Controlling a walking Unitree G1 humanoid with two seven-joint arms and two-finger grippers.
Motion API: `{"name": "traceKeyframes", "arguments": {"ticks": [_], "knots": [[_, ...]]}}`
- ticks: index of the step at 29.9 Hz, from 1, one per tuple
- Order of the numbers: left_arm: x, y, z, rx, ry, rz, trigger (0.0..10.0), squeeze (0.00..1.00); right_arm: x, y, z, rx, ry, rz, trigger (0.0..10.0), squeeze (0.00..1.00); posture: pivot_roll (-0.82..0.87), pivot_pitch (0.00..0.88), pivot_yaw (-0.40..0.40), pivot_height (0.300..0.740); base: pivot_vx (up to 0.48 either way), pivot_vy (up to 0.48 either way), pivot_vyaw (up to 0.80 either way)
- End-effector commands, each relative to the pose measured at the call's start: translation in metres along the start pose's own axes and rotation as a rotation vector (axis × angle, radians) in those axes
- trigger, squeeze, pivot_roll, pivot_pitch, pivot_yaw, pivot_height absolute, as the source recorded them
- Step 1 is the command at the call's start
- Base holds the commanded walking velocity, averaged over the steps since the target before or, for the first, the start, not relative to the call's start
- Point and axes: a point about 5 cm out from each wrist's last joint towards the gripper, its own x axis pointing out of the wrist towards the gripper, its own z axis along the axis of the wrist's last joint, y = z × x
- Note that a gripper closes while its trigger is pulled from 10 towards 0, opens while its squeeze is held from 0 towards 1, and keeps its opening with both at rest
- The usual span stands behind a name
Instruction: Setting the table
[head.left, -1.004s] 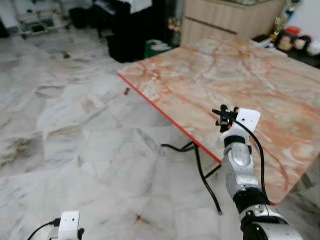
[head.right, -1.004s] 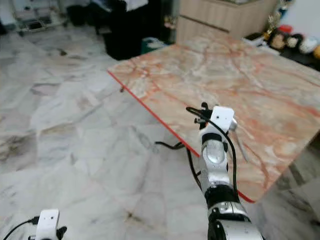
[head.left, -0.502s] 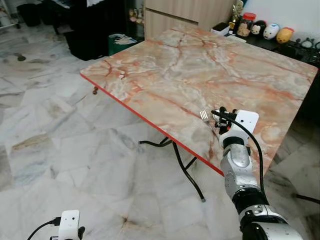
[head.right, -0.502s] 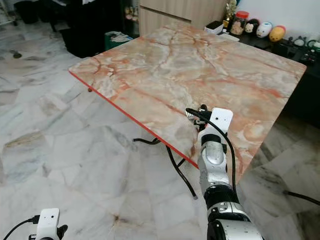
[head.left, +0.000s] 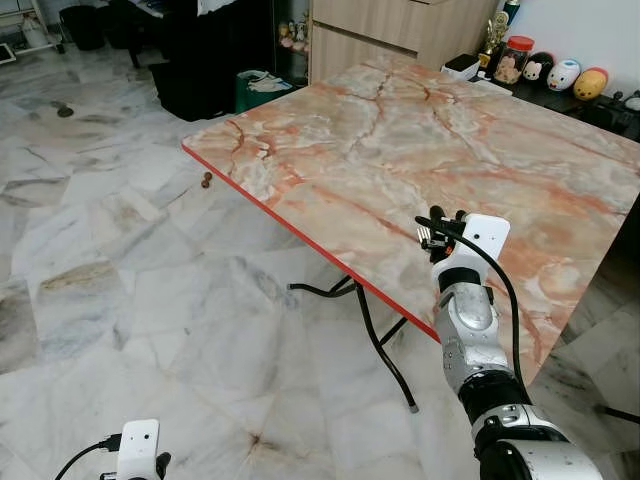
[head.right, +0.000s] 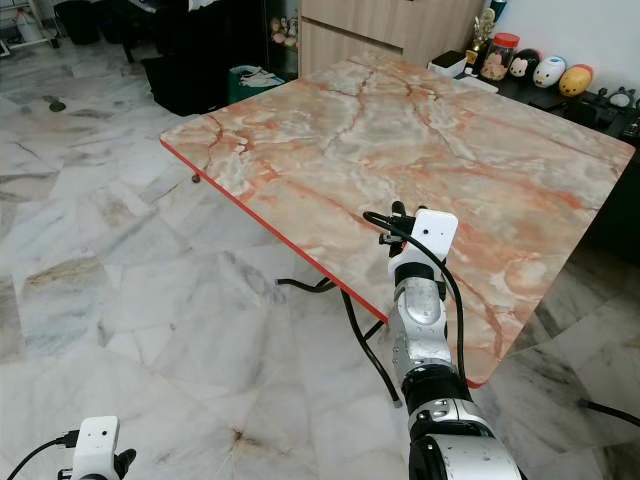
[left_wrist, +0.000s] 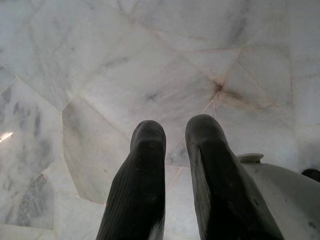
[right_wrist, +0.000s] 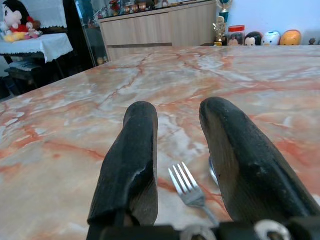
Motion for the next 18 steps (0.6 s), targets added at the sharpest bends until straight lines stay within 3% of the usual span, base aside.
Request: {"name": "traceKeyframes", "arguments": {"ticks": [1,15,18], "knots": [[-0.0015,0.0013,-0.0063,-0.014,0.024,0.004,10.0,0.00,0.0032,0.0000,0.0044,0.004,-0.017,-0.002,10.0,0.00,0.03,0.000,-0.034,0.740,0.315,0.000,0.00],[-0.0016,0.0001,-0.0061,-0.025,0.016,0.005,10.0,0.00,0.0036,0.0031,0.0060,0.008,-0.029,0.014,10.0,0.00,0.03,0.000,-0.036,0.740,0.383,0.000,0.00],[-0.0009,-0.0019,-0.0035,-0.028,0.004,-0.002,10.0,0.00,0.0036,0.0033,0.0060,0.008,-0.030,0.016,10.0,0.00,0.03,0.000,-0.036,0.740,0.000,0.000,0.00]]}}
